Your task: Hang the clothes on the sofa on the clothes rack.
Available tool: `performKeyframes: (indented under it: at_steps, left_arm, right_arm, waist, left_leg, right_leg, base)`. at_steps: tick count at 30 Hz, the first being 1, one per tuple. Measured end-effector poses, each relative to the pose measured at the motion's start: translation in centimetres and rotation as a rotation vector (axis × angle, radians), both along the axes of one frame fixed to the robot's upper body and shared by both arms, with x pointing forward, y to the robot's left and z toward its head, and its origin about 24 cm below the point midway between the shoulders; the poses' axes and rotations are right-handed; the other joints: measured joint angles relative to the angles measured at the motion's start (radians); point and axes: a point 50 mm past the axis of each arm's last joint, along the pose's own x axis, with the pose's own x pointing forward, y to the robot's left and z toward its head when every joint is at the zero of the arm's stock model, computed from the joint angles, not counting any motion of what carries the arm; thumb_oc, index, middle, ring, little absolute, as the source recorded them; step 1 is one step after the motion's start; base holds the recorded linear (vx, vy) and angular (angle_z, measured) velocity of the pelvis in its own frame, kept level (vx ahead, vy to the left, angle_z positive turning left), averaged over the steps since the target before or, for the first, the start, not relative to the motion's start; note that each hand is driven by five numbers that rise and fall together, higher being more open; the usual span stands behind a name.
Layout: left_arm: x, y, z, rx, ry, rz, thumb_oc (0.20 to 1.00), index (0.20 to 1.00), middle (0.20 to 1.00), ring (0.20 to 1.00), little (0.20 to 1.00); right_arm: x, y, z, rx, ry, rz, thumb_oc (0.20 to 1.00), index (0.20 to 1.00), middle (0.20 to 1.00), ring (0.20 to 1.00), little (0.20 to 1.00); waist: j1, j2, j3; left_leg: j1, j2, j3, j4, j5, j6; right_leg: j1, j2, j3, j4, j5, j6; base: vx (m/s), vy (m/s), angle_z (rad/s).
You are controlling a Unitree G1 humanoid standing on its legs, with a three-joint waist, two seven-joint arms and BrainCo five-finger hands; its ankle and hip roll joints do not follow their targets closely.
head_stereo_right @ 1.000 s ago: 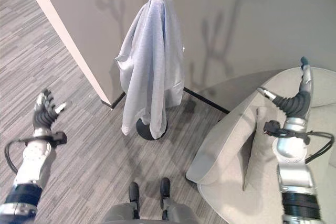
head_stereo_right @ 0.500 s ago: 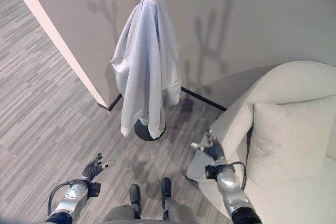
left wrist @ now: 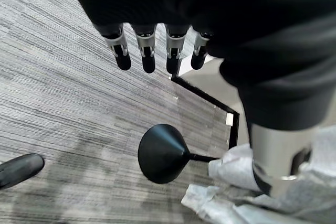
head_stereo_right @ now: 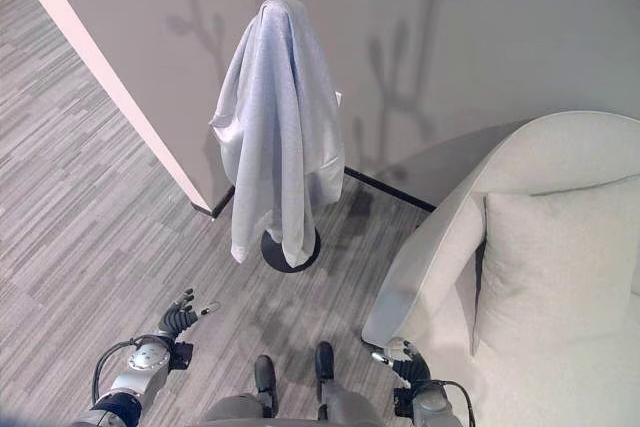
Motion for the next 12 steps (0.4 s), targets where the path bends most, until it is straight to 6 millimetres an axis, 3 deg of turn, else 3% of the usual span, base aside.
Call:
performKeyframes:
  at_steps: [12]
  left_arm:
    - [-0.7,-0.4,-0.5,-0.011,0.031,0.001,1.000,1.000,1.000,1.000,1.000]
  right_arm:
    - [1.1,0.3,0.4,0.019,-0.039,-0.015,1.000,1.000,1.000,1.000,1.000]
  waist:
    - [-0.001,0.012,-0.052]
  left_leg:
    - [0.019,-0.003,-0.002,-0.006,-0.009,0.000]
  right_leg:
    - [0.019,-0.003,-0.001,0.000,-0.011,-0.001]
  base:
    - [0.00,0.000,0.00]
